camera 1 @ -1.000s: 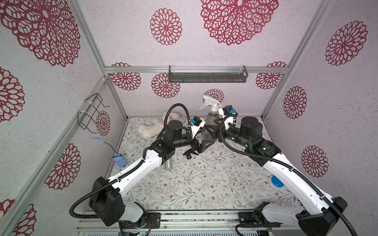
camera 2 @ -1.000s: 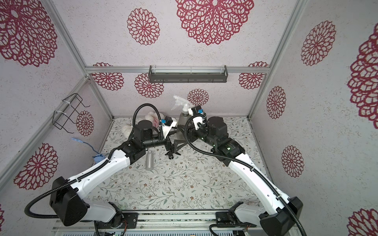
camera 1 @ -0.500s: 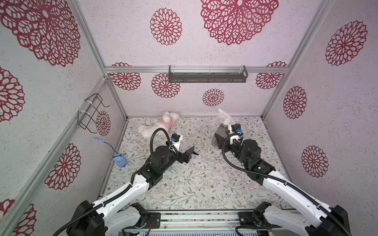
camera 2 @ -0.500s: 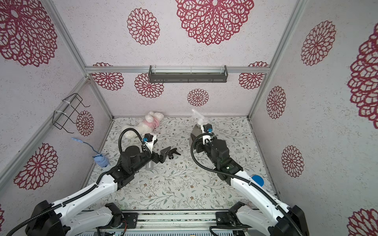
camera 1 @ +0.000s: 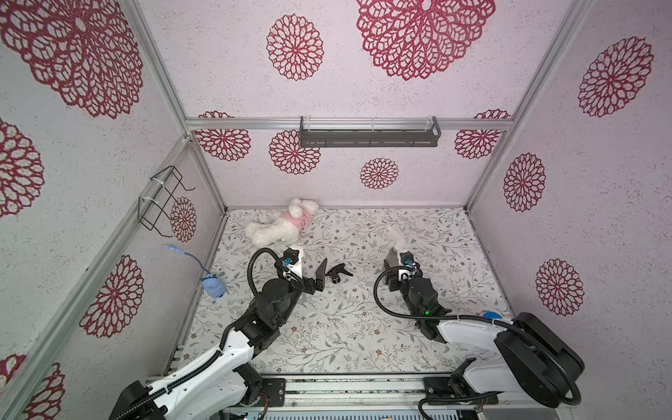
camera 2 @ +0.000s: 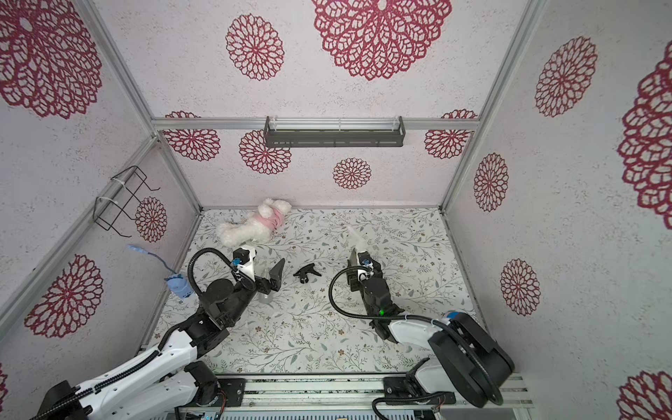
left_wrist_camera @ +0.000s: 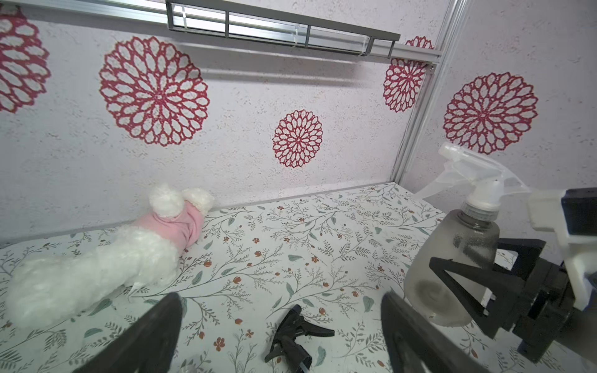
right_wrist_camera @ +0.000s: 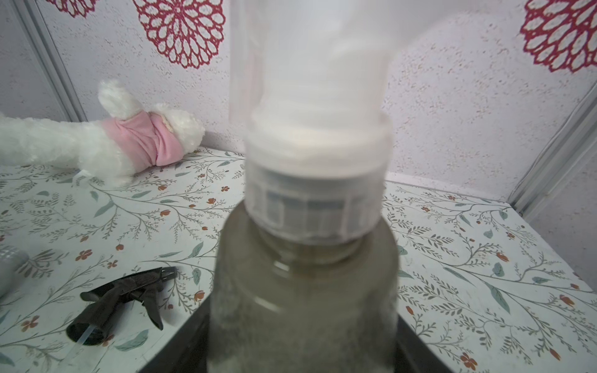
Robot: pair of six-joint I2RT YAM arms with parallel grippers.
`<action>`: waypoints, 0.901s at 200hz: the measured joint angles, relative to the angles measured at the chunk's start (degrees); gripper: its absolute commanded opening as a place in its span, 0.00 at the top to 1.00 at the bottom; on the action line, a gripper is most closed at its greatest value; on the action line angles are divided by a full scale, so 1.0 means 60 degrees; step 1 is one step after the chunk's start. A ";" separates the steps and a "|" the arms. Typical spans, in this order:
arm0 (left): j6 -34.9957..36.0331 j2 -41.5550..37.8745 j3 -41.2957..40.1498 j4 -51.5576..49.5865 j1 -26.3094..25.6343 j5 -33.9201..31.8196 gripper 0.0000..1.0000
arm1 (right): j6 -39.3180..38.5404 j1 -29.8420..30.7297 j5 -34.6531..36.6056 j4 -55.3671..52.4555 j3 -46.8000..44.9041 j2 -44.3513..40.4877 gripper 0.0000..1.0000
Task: Attach spray nozzles to spray bottles
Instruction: Place the spray bottle at the center of the board.
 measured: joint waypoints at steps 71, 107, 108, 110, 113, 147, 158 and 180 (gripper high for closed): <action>0.0047 -0.0106 -0.0423 0.0353 0.0000 -0.0539 0.03 | -0.0011 -0.0004 0.0157 0.2514 0.0313 0.2470 0.31; 0.0109 -0.0036 -0.0550 0.0466 0.0004 -0.0678 0.03 | 0.0055 -0.0004 0.0244 0.3075 0.0499 0.3391 0.31; 0.0109 -0.0033 -0.0550 0.0466 0.0004 -0.0685 0.03 | 0.0069 -0.0004 0.0248 0.3085 0.0503 0.3421 0.31; 0.0109 -0.0025 -0.0550 0.0470 0.0004 -0.0692 0.03 | 0.0080 -0.0004 0.0248 0.3104 0.0503 0.3464 0.31; 0.0109 -0.0022 -0.0550 0.0477 0.0011 -0.0703 0.03 | 0.0091 -0.0004 0.0255 0.3136 0.0506 0.3508 0.30; -0.0047 0.0076 -0.0550 0.0503 0.0073 -0.1002 0.03 | 0.0430 0.0000 0.0310 0.3238 0.0503 0.3818 0.27; -0.0160 0.0131 -0.0535 0.0452 0.0109 -0.1129 0.03 | 0.0616 -0.0007 0.0317 0.3202 0.0510 0.3843 0.26; -0.0364 0.0229 -0.0419 0.0310 0.0168 -0.1348 0.03 | 0.0863 -0.0026 0.0310 0.3075 0.0561 0.4003 0.25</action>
